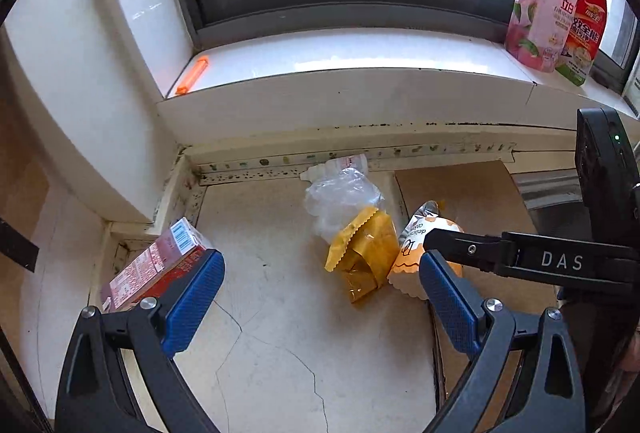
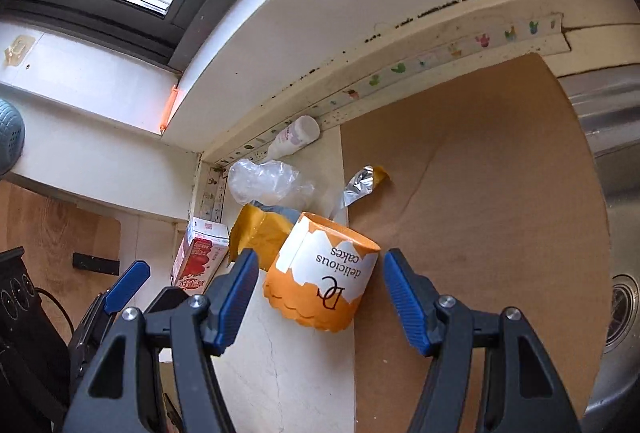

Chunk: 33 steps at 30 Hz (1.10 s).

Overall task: Collect trash
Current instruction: 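Grasp the orange cake cup with the right tool while the left tool grasps the yellow bag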

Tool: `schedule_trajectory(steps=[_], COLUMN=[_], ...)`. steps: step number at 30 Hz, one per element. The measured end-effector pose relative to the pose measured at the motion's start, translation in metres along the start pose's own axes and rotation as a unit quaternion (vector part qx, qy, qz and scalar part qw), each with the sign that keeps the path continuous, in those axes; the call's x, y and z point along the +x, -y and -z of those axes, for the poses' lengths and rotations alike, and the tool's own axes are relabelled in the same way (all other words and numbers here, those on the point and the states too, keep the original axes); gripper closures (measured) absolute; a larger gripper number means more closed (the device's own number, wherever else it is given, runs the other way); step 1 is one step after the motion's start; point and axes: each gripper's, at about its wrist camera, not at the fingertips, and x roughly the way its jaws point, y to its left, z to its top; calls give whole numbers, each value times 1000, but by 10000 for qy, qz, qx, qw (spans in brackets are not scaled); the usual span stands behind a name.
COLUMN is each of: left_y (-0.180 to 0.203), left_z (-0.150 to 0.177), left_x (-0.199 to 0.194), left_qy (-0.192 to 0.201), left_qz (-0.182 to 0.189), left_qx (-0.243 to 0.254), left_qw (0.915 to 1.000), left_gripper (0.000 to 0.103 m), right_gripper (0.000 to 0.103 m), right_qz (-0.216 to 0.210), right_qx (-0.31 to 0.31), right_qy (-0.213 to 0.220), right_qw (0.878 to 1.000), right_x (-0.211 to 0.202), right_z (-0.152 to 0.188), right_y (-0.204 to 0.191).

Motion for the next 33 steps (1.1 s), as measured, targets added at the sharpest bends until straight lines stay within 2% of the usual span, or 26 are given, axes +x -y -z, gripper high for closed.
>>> schedule_trajectory(steps=[7,9,11,15,22,25,28,30,33], left_y=[-4,-5,-7,-11,-7,-4,-3,-2,-3], left_z=[0,-1,-1,-3,-5,-5,-4,-2,2], left_x=[26,29,32,39,57,65,74,77,75], left_qy=[-208,-226,-227,-246,-360,-435,-548,-602,-548], left_qz=[171,245,327,398,605,714,823,876,887], left_qx=[7,-46,-117,-211,-333,-368,-440,-475,-564], left_qw=[9996,9994,9991,9987,9970,9958,9941,9932,9929], left_gripper=[9,9,9,10,16,26,41,58,61], right_gripper=[38,44,45,45,45,45,45,45,45], right_qz=[-259,-301,-395,-514,-332,-280,-230,-203,-205], right_qx=[96,62,66,4,40,9,-25,-44,-105], right_qy=[-59,-88,-103,189,553,545,562,575,558], right_qw=[9996,9995,9991,9985,9979,9981,9982,9981,9982], right_x=[9,10,10,-5,-24,-26,-27,-26,-25], right_z=[-1,-2,-2,0,4,5,7,9,12], right_y=[5,4,4,2,13,18,21,20,17])
